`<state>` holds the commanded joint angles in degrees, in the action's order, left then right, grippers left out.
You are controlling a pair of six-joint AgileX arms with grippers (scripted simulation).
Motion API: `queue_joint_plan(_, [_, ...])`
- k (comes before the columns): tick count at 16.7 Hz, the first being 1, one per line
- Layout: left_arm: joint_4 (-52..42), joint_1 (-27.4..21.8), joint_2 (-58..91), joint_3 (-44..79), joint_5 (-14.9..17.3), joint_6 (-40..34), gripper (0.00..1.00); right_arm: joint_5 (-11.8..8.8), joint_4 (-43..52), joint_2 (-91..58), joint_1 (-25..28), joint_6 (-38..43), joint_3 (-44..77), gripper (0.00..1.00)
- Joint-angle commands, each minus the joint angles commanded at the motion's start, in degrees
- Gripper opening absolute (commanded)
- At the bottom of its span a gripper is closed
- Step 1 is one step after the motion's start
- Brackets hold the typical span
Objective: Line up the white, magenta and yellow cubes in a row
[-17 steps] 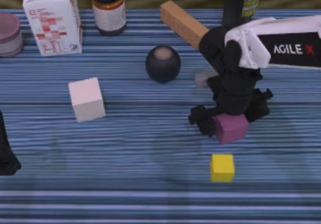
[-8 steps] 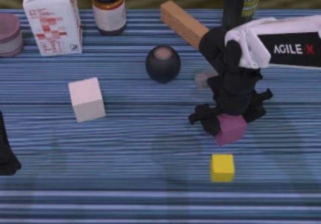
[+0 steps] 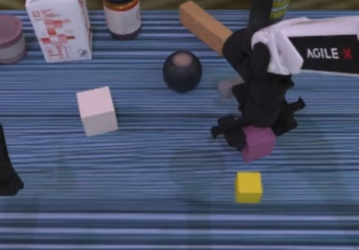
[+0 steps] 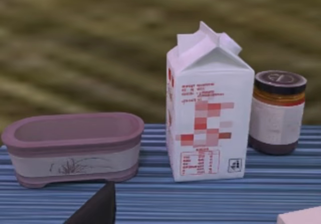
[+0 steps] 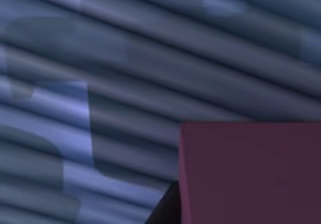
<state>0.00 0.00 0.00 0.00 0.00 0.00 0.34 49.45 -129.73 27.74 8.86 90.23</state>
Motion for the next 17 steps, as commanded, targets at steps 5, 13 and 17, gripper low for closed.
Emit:
queue_joint_plan(5, [0.00, 0.00, 0.00, 0.00, 0.00, 0.00, 1.00, -0.10, 9.07, 3.48, 0.42, -0.14, 5.14, 0.00])
queue_joint_plan(13, [0.00, 0.00, 0.00, 0.00, 0.00, 0.00, 1.00, -0.05, 12.21, 4.94, 0.66, 0.80, 6.96, 0.00])
queue_joint_plan(17, [0.00, 0.00, 0.00, 0.00, 0.00, 0.00, 1.00, 0.00, 12.90, 5.82, 5.07, 9.42, 6.52, 0.00])
